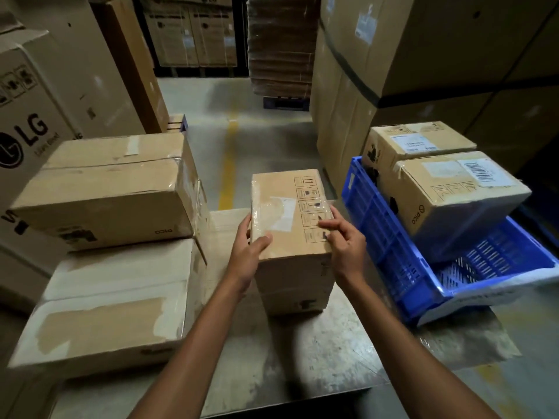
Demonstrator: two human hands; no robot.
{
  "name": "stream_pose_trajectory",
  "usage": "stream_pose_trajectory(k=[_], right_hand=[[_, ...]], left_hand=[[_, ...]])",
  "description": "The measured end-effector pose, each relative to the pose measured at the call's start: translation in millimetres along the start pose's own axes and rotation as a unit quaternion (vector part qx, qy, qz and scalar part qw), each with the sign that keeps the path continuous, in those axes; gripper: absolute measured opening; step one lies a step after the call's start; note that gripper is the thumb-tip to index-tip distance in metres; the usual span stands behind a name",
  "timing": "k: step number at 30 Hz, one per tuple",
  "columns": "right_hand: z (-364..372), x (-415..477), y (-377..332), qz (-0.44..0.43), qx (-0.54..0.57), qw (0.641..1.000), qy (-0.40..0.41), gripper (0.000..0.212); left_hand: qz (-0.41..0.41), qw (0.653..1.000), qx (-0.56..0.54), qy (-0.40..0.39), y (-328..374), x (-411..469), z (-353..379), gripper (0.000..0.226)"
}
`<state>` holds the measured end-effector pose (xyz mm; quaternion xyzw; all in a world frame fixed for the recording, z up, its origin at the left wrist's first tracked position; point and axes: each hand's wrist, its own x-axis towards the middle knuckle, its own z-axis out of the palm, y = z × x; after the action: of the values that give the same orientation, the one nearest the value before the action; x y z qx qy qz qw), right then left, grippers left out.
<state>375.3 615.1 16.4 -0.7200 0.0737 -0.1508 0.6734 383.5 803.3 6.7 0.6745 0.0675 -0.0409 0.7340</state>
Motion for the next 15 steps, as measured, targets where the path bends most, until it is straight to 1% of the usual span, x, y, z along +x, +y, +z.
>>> stream_pose_trajectory(k=[3, 4, 5, 6, 7, 8, 9, 10, 11, 12, 13, 15], right_hand=[[-3, -7, 9, -0.004, -0.008, 1.0, 0.026, 0.023], [-4, -8, 9, -0.005, -0.032, 0.999, 0.036, 0.022], [-5, -8, 10, -0.008, -0.065, 0.997, 0.047, 0.022], [-7, -8, 10, -0.015, -0.097, 0.994, 0.054, 0.021], [-8, -9, 10, -0.033, -0.131, 0.989, 0.057, 0.02], [-10, -9, 10, -0.066, -0.183, 0.979, 0.057, 0.019], [-12, -9, 11, -0.117, -0.251, 0.96, 0.051, 0.016], [-14, -8, 11, -0.175, -0.309, 0.934, 0.037, 0.016], [-15, -8, 11, -0.226, -0.343, 0.912, 0.018, 0.019], [-16, -7, 9, -0.256, -0.357, 0.898, -0.007, 0.025], [-16, -7, 7, -0.269, -0.365, 0.89, -0.035, 0.03], [-13, -8, 5, -0.278, -0.403, 0.869, -0.075, 0.037]], left_hand=[[0.02, 1.0, 0.013, -0.002, -9, -2, 2, 0.058], [0.031, 0.999, 0.041, 0.007, -8, -2, 4, 0.056], [0.058, 0.993, 0.098, 0.031, -7, -2, 7, 0.052], [0.109, 0.976, 0.178, 0.069, -5, -2, 9, 0.048], [0.18, 0.943, 0.257, 0.111, -3, -2, 11, 0.042], [0.261, 0.9, 0.32, 0.137, -2, -1, 13, 0.033], [0.333, 0.86, 0.361, 0.138, -1, -1, 15, 0.025], [0.387, 0.83, 0.383, 0.119, 0, -2, 17, 0.019], [0.42, 0.812, 0.396, 0.091, 1, -3, 20, 0.016], [0.434, 0.801, 0.407, 0.062, 2, -5, 24, 0.017], [0.434, 0.795, 0.422, 0.041, 2, -8, 29, 0.018], [0.413, 0.787, 0.457, 0.032, 1, -12, 36, 0.015]])
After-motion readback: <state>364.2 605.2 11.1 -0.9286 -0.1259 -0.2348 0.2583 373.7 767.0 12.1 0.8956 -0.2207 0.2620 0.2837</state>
